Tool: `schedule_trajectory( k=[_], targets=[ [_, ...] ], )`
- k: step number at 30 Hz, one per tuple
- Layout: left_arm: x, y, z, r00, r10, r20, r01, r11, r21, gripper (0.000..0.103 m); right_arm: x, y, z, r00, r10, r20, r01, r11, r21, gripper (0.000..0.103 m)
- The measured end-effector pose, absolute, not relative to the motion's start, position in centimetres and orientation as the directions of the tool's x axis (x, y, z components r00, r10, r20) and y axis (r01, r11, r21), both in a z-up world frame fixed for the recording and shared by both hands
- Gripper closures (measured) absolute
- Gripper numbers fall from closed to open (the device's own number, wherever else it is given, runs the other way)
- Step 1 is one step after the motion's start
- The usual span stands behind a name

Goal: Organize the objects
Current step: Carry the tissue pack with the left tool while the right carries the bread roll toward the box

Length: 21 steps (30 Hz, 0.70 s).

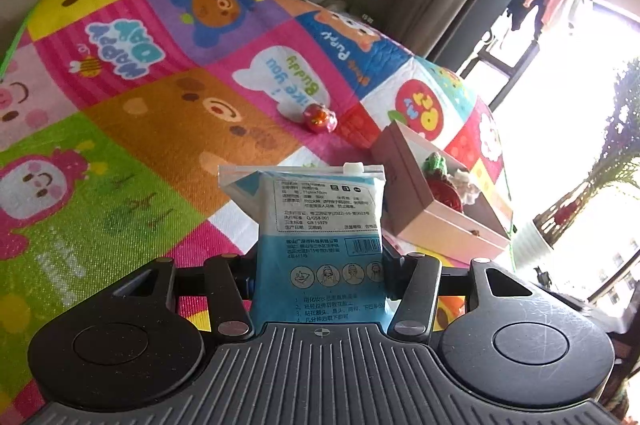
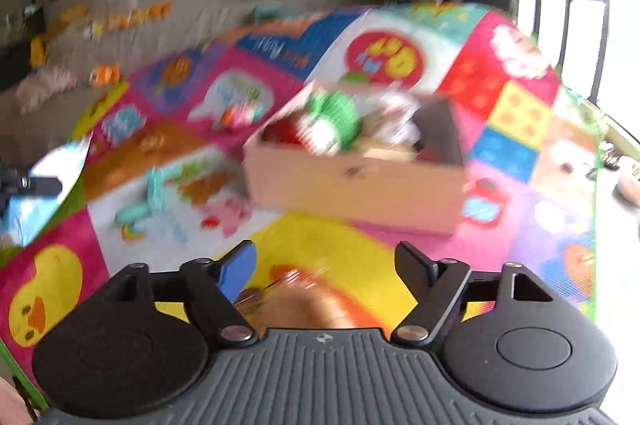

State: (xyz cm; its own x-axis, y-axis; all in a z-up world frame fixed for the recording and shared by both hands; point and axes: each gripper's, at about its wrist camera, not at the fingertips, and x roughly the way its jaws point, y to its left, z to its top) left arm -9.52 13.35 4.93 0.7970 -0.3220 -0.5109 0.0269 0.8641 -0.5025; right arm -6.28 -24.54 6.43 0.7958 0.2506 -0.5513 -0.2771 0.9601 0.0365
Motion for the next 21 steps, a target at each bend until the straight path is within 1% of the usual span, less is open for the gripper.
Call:
schedule_trajectory(
  k=[1,3,4,5,6,8,10,12,13,14,15,18,21],
  targets=[
    [-9.5,13.3,5.0,0.797,-0.322,-0.511,0.028,0.865,-0.501,0.046,-6.6,-25.1,6.8,0.806,0.244,-0.539,-0.272,0.962,0.029,0.023],
    [-9.5,12.9,5.2,0.794,-0.327,-0.513,0.037,0.868,-0.496,0.046,-7.2,-25.9,7.1,0.811,0.253,-0.527,-0.285,0.958,0.022,0.015],
    [-9.4,12.6,5.2,0.790,-0.332,-0.516,0.044,0.869,-0.492,0.046,-7.3,-25.9,7.2,0.806,0.264,-0.530,-0.300,0.954,0.019,0.014],
    [-9.3,12.3,5.2,0.785,-0.337,-0.520,0.050,0.871,-0.488,0.046,-7.4,-25.6,7.0,0.793,0.278,-0.542,-0.323,0.946,0.013,0.008],
    [-9.2,12.0,5.2,0.778,-0.341,-0.528,0.055,0.874,-0.483,0.046,-7.3,-25.2,6.6,0.774,0.296,-0.560,-0.353,0.936,0.007,0.005],
    [-9.0,11.2,5.0,0.763,-0.346,-0.546,0.065,0.881,-0.468,0.046,-7.1,-24.3,5.8,0.742,0.317,-0.591,-0.395,0.919,-0.003,0.005],
    [-8.9,10.4,5.1,0.748,-0.352,-0.562,0.084,0.891,-0.446,0.046,-6.5,-23.3,4.6,0.722,0.304,-0.622,-0.403,0.915,-0.021,0.006],
    [-8.8,9.5,5.3,0.737,-0.355,-0.575,0.105,0.901,-0.422,0.046,-5.8,-23.1,3.7,0.694,0.305,-0.652,-0.404,0.915,-0.002,0.020],
    [-8.6,9.0,5.6,0.734,-0.355,-0.579,0.115,0.905,-0.409,0.046,-5.7,-23.4,3.6,0.678,0.328,-0.658,-0.409,0.912,0.033,0.024],
    [-8.5,8.4,5.9,0.731,-0.355,-0.583,0.128,0.910,-0.394,0.046,-5.8,-23.6,3.5,0.670,0.347,-0.656,-0.415,0.908,0.056,0.036],
    [-8.3,7.8,6.3,0.730,-0.356,-0.584,0.142,0.914,-0.380,0.046,-6.1,-24.0,3.7,0.668,0.363,-0.650,-0.420,0.905,0.073,0.041],
    [-6.9,5.4,7.4,0.719,-0.381,-0.582,0.201,0.915,-0.350,0.046,-7.2,-25.2,4.1,0.693,0.377,-0.615,-0.408,0.908,0.096,0.047],
    [-4.2,1.8,8.7,0.696,-0.416,-0.585,0.267,0.906,-0.327,0.046,-7.7,-26.8,4.8,0.722,0.386,-0.574,-0.379,0.915,0.138,0.049]
  ],
)
